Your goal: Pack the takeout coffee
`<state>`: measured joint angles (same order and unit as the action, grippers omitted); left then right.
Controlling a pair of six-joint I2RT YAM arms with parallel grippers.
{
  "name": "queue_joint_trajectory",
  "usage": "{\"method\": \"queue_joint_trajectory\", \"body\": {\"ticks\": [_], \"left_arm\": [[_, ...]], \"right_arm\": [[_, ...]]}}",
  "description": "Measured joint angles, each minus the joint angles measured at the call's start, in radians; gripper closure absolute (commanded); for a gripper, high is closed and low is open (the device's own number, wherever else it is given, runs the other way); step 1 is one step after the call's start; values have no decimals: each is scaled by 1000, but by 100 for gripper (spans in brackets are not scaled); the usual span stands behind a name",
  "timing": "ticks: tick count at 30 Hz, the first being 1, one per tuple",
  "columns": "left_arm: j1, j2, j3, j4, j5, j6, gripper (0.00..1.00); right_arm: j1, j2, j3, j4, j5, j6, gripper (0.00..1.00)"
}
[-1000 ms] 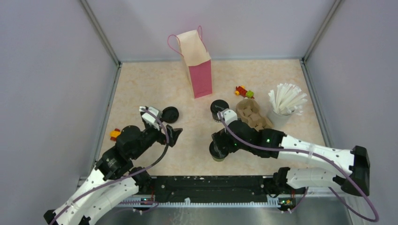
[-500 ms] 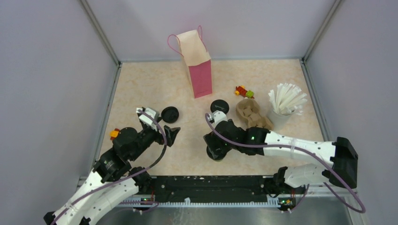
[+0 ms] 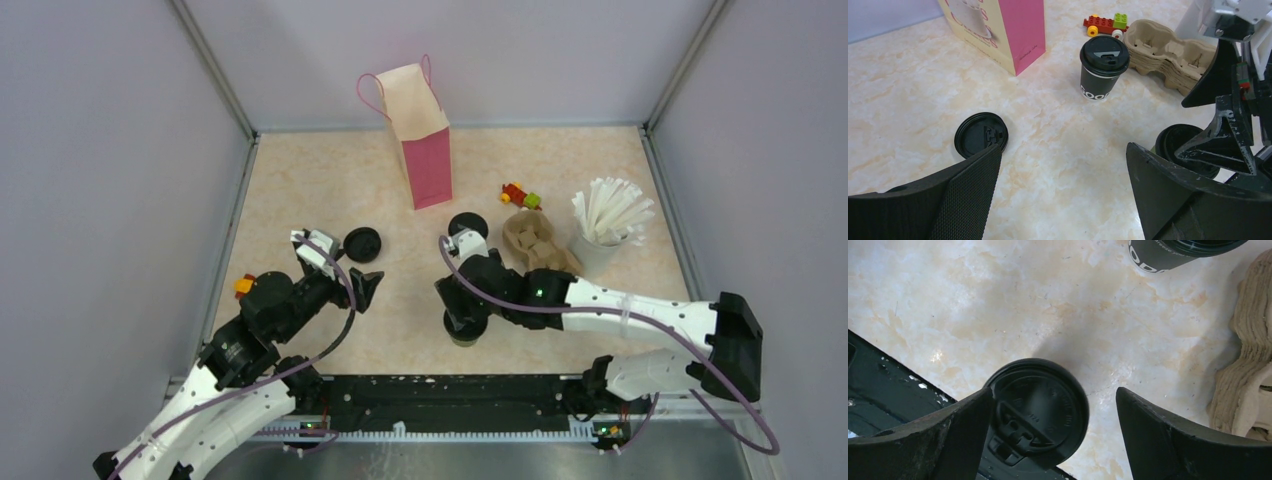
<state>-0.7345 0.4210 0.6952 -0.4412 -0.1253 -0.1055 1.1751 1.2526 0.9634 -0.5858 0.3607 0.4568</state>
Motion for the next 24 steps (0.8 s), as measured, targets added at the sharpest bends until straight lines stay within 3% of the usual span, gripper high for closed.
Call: {"method": "queue_joint_trajectory", "body": {"ticks": [10, 24], "left_arm": [[0, 0, 0, 0, -22, 0, 1], [0, 0, 0, 0, -33, 0, 1]], "right_arm": [[-1, -110, 0, 39, -66, -15, 1], [4, -13, 0, -15, -79, -55, 2]]}}
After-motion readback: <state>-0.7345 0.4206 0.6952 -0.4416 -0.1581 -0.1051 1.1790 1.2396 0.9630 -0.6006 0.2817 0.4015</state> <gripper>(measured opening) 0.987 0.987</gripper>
